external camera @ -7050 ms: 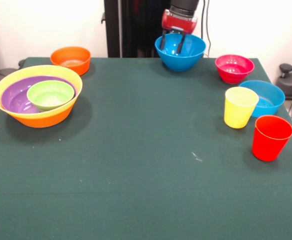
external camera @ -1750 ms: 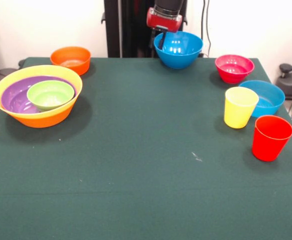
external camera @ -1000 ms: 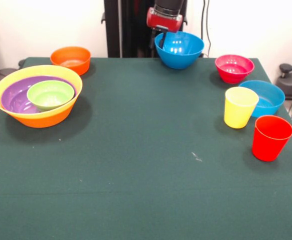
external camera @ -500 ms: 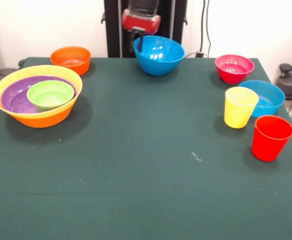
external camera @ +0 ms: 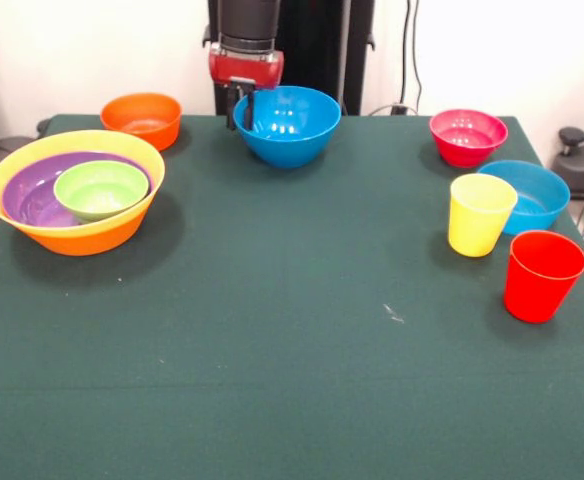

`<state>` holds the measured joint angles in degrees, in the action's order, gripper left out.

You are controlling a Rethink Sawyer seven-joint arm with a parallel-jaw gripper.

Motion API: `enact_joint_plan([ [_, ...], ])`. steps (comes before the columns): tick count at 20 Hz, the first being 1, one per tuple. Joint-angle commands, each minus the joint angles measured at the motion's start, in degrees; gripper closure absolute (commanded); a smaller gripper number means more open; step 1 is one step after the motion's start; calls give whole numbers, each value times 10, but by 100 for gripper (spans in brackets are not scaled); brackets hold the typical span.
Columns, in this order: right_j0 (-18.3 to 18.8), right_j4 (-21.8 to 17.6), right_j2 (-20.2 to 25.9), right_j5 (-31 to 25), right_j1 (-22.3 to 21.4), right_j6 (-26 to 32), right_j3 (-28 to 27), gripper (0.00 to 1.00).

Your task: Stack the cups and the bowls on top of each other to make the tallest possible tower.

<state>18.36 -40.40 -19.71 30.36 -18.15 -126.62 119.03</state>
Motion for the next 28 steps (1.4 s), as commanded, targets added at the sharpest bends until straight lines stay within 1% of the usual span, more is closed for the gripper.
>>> enact_joint_plan([
  [1, -1, 64, 126, -151, 57, -13, -232, 100],
  [4, -9, 78, 130, -188, 43, -12, -229, 100],
  [7, -21, 96, 127, -202, 37, -21, -225, 100],
  [13, -53, 118, 99, -192, 48, -36, -231, 100],
  [15, -64, 135, 83, -144, 52, -51, -224, 100],
  [16, -63, 142, 86, -164, 46, -56, -220, 100],
  [17, -57, 145, 97, -196, 32, -59, -212, 100],
  [18, -44, 145, 115, -226, 11, -62, -198, 100],
  [19, -29, 145, 137, -269, -16, -55, -182, 100],
  [21, 2, 145, 179, -343, -73, -33, -149, 100],
  [22, 17, 148, 199, -368, -98, -27, -132, 100],
  [23, 29, 154, 215, -389, -119, -24, -118, 100],
  [25, 42, 167, 233, -415, -149, -23, -100, 100],
  [28, 49, 171, 247, -431, -167, -17, -95, 100],
])
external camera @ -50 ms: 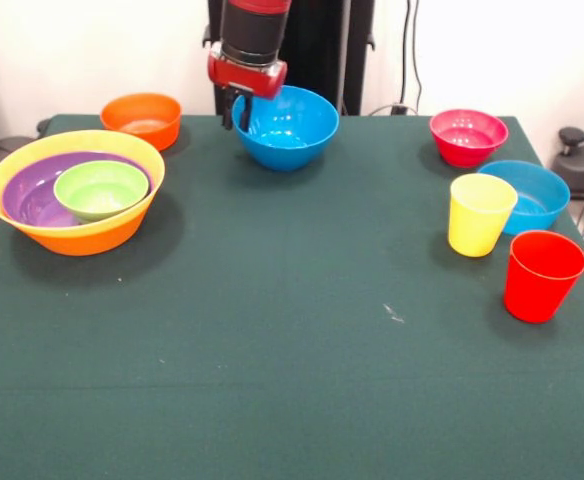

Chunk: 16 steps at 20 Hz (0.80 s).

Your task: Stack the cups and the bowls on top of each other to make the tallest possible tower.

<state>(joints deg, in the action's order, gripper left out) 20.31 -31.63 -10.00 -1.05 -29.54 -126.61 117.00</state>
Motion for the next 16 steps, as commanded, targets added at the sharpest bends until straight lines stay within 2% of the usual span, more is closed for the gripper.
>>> enact_joint_plan([
  [1, 31, 85, 153, -121, -56, -16, -74, 100],
  [7, 23, 70, 147, -134, -57, -1, -85, 100],
  [12, 16, 49, 135, -98, -35, -13, -94, 100],
  [16, 11, 40, 133, -93, -30, -10, -99, 100],
])
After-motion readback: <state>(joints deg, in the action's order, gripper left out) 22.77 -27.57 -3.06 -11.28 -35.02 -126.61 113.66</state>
